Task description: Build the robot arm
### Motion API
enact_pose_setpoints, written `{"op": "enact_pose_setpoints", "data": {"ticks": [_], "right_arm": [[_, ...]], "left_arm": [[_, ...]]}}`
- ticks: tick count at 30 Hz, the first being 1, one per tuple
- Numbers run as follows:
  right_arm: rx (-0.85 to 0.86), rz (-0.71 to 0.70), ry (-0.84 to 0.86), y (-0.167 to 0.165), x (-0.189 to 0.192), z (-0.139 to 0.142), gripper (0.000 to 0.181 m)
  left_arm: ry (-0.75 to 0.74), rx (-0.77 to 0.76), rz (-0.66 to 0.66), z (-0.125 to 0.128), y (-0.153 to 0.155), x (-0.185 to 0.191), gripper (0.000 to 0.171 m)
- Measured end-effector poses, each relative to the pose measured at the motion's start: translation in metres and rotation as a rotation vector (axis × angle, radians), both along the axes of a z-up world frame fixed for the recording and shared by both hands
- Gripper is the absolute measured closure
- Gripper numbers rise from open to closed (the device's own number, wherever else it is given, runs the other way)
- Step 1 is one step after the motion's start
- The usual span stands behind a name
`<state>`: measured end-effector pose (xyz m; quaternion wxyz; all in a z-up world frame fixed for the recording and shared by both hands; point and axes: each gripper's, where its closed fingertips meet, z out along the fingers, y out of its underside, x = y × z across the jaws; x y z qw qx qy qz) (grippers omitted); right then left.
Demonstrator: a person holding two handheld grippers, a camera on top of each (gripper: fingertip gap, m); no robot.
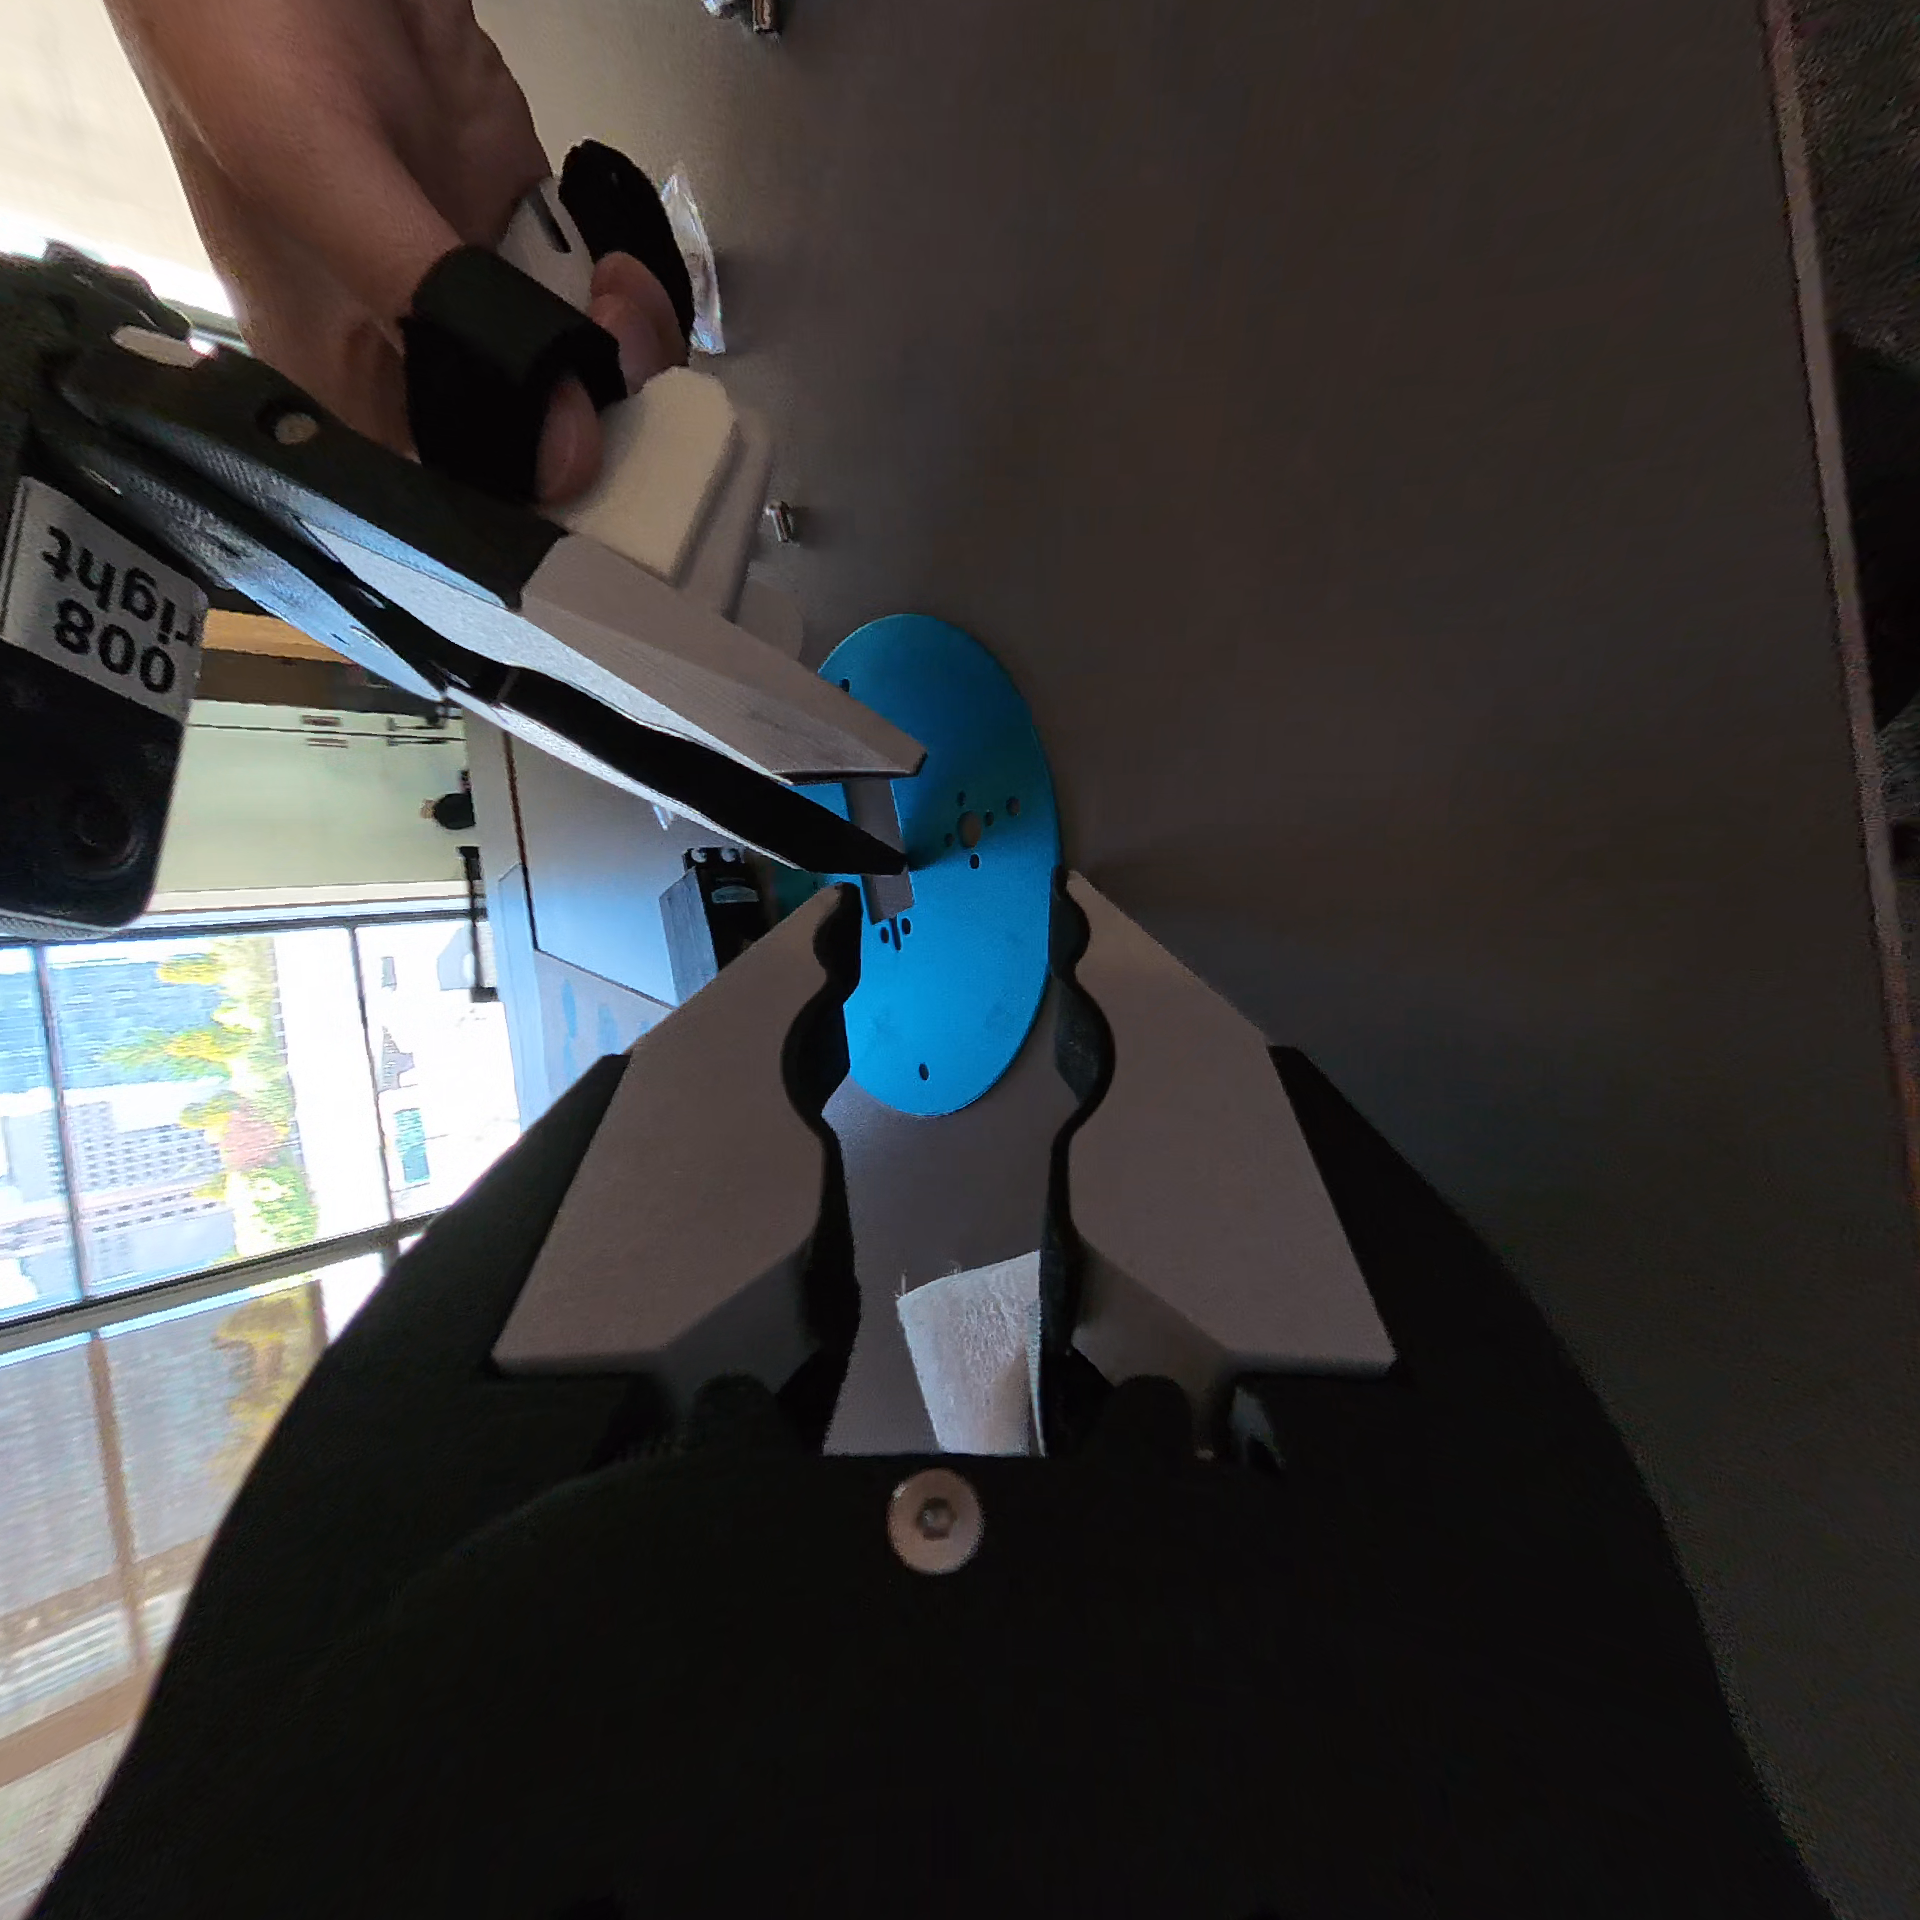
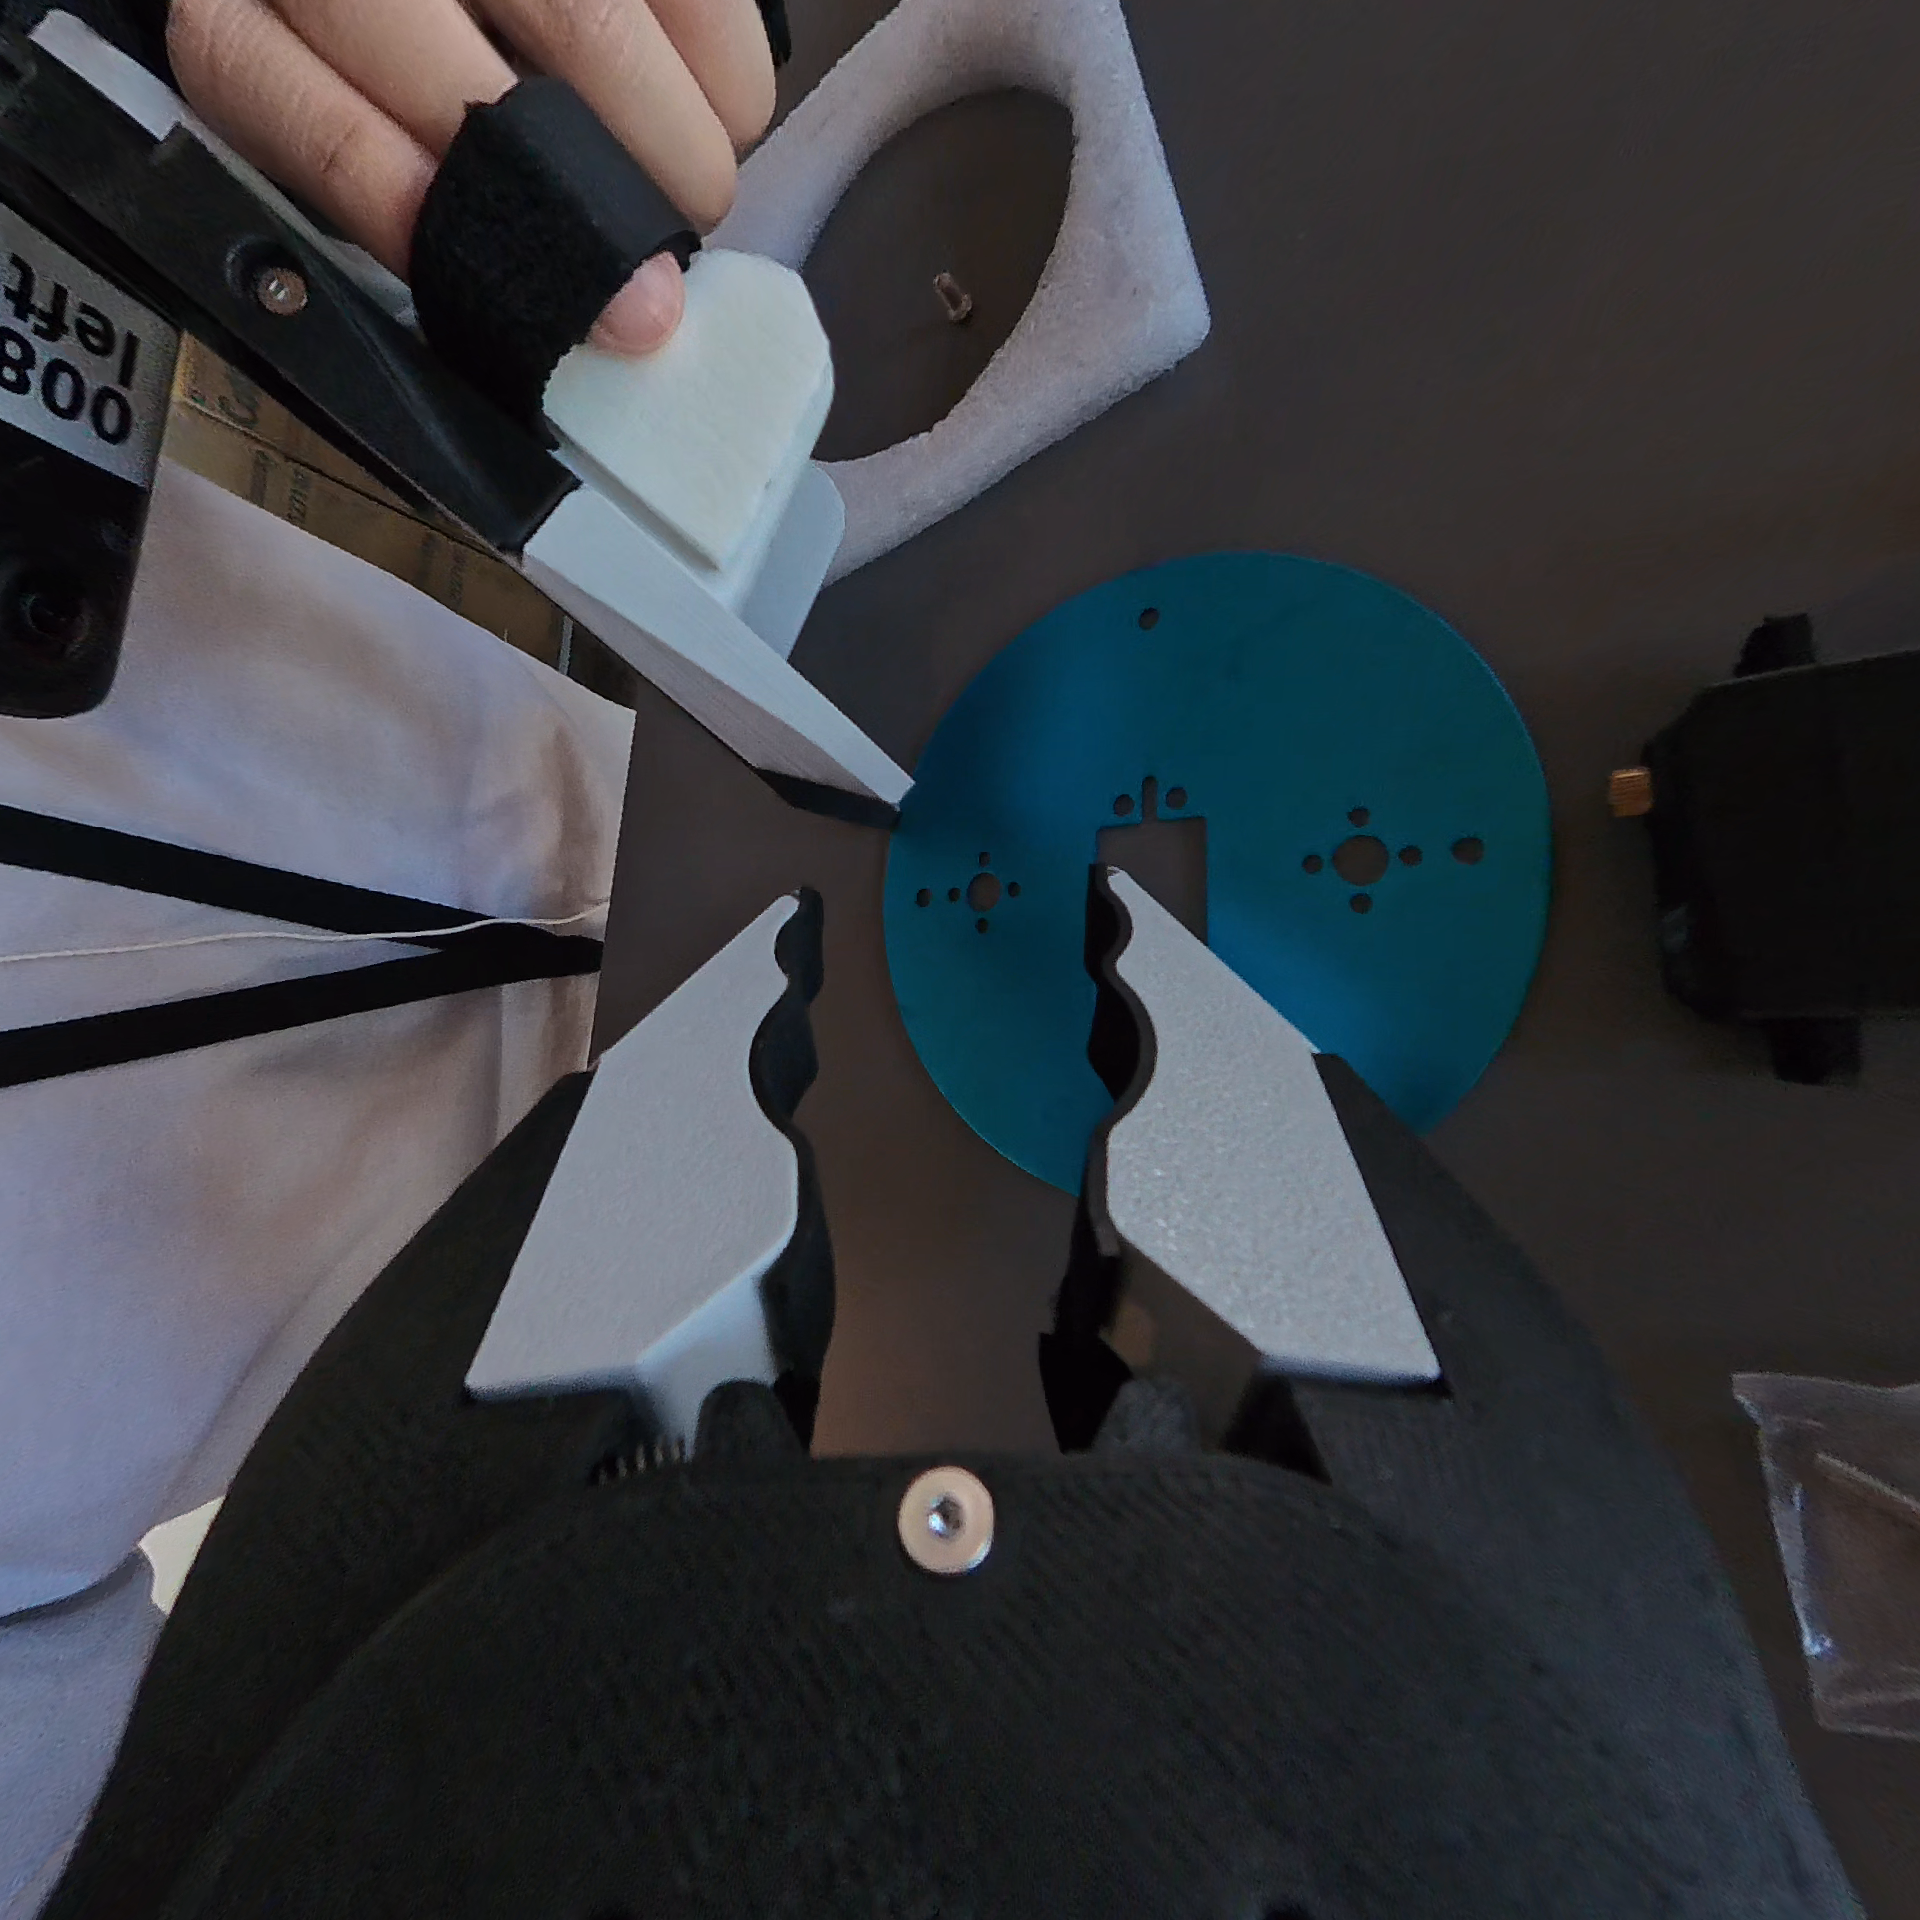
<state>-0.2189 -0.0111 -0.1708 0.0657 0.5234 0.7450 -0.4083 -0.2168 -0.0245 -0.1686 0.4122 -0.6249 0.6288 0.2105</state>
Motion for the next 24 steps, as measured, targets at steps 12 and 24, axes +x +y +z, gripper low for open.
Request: {"op": "enact_pose_setpoints", "data": {"ticks": [12,24], "right_arm": [[-0.053,0.094,-0.026,-0.015,0.009,-0.002,0.148],[0.326,-0.083,0.215,0.041,-0.005,0.002,0.124]], "left_arm": [[0.102,0.105,0.049,0.012,0.014,-0.019,0.148],[-0.382,-0.363,0.267,0.000,-0.017,0.007,0.097]]}}
